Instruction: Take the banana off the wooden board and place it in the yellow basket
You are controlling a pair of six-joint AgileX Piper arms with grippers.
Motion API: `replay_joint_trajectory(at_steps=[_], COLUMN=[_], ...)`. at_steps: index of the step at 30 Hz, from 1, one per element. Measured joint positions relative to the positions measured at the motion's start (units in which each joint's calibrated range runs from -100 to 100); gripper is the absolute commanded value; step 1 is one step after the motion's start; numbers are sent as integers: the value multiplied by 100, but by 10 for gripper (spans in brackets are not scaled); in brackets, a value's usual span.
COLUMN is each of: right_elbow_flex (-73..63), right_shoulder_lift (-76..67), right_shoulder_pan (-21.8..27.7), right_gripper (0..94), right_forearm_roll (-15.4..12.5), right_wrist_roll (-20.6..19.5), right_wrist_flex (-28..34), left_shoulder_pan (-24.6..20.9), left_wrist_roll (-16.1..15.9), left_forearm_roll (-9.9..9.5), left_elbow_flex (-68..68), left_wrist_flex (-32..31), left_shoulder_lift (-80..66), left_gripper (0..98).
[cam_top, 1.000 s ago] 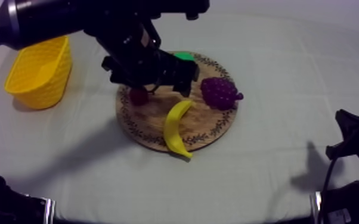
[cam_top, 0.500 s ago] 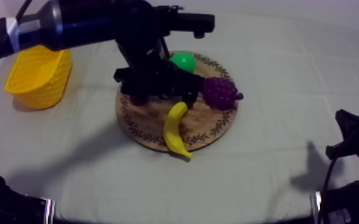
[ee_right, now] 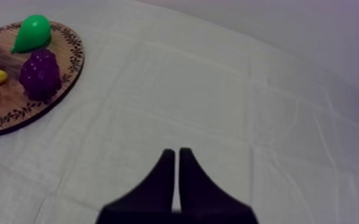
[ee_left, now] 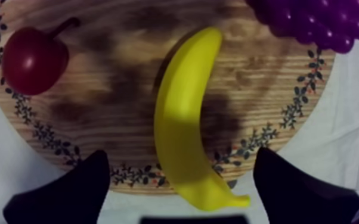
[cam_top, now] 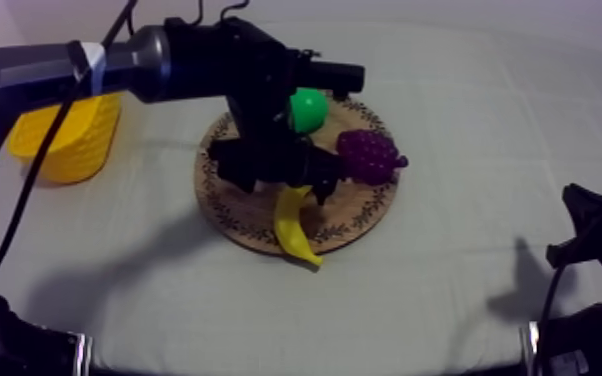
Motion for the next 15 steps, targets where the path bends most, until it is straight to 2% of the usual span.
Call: replay_joint_trajectory(at_steps=[15], right_elbow_flex=[0], right_shoulder_lift=[0], right_shoulder_pan=[0], right_gripper=[6], right_forearm_roll=[0], right_wrist_roll=[0], right_wrist_flex=[0], left_shoulder_pan=[-19], left_wrist_roll=[3], left_forearm_roll=[129], left_elbow_flex=[-38], left_wrist_flex=[-155], left_shoulder_lift=[491], left_gripper=[819])
